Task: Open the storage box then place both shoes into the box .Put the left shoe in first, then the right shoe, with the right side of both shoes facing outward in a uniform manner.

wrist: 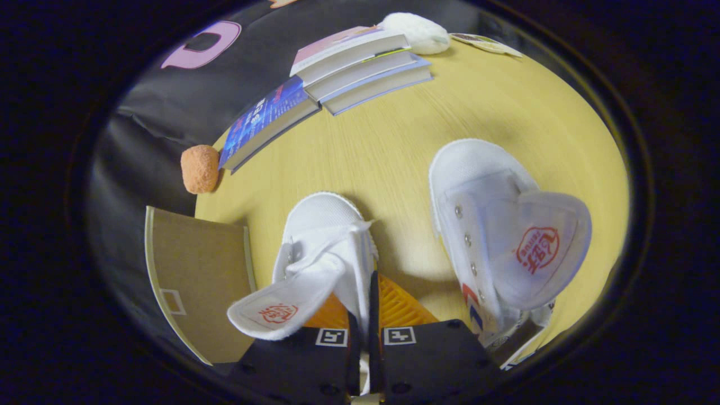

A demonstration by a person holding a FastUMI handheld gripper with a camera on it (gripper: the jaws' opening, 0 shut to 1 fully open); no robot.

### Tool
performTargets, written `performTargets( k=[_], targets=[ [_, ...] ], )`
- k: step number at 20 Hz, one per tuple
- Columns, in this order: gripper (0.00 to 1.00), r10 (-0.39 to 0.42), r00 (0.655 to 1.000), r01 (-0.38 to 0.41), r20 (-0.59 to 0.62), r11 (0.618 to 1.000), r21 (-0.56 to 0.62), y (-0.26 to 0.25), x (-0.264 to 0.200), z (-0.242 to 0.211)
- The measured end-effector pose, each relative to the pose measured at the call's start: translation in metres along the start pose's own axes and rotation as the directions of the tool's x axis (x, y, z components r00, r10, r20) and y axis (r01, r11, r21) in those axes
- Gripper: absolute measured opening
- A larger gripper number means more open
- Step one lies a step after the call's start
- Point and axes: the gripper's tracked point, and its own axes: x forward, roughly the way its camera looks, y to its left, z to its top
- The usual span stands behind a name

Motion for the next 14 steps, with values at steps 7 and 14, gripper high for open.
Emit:
performTargets(
  k=[7,14],
  targets=[
    [0.09,0.293,0.956,-0.289,0.028,0.920,0.263,0.055,-0.075,0.005],
    [0.09,0.445,0.889,-0.457,0.110,0.835,0.307,0.123,-0.142,0.025]
  ],
)
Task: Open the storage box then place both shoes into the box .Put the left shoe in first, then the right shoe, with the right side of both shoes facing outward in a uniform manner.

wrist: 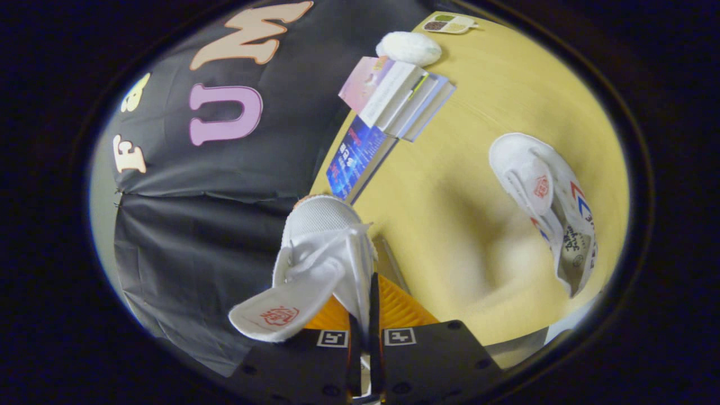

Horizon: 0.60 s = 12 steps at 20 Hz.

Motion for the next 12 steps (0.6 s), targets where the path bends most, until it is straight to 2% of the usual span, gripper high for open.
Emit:
performTargets(
  k=[8,10,12],
  targets=[
    [0.09,0.172,0.984,-0.174,-0.049,0.984,-0.034,0.115,0.016,-0.058],
    [0.09,0.177,0.982,-0.179,-0.061,0.983,-0.035,0.134,0.032,-0.077],
    [0.09,0.151,0.987,-0.153,-0.064,0.988,-0.034,0.140,0.056,-0.094]
  ],
)
